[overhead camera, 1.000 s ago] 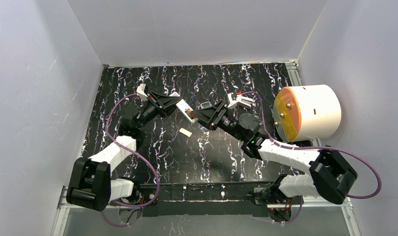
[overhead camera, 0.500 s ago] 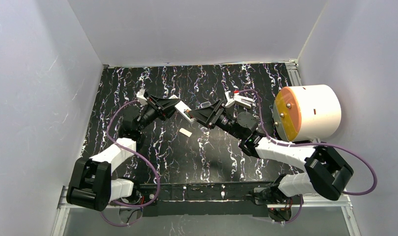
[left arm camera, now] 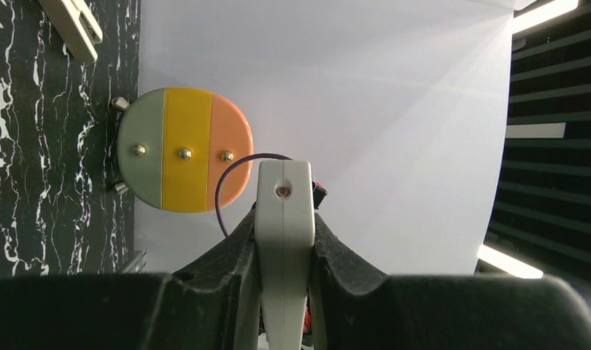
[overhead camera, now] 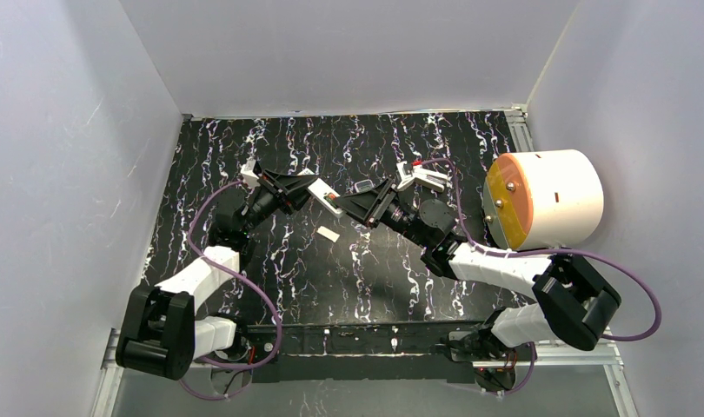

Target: Load the batteries into the remote control

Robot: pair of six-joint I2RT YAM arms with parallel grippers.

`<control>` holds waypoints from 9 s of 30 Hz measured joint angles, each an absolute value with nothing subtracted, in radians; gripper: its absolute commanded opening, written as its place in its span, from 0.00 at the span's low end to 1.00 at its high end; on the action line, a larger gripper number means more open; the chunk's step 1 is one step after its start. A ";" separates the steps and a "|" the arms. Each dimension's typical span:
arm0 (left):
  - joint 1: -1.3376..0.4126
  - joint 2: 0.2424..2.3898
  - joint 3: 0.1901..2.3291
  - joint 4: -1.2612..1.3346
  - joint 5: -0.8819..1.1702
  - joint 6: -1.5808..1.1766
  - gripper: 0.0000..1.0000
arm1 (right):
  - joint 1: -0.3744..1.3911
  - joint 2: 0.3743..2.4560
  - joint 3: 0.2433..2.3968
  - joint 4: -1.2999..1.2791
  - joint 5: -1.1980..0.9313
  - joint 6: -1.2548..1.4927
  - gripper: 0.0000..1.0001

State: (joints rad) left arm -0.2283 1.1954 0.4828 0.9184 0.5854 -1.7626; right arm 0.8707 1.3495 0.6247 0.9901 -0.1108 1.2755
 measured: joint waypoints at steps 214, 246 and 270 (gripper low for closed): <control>-0.106 0.783 0.536 -0.233 0.138 -0.738 0.00 | 1.004 2.247 1.789 -0.523 0.334 0.273 0.61; -0.106 0.770 0.536 -0.238 0.138 -0.722 0.00 | 1.004 2.283 1.874 -0.551 0.492 0.419 0.62; -0.106 0.771 0.536 -0.238 0.141 -0.718 0.00 | 0.949 2.236 1.750 -0.519 0.466 0.367 0.50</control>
State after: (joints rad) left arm -0.1062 0.7708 0.5362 -0.2382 0.1410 -0.7177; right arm 0.9485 2.2360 1.7500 -0.5190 0.4664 0.3672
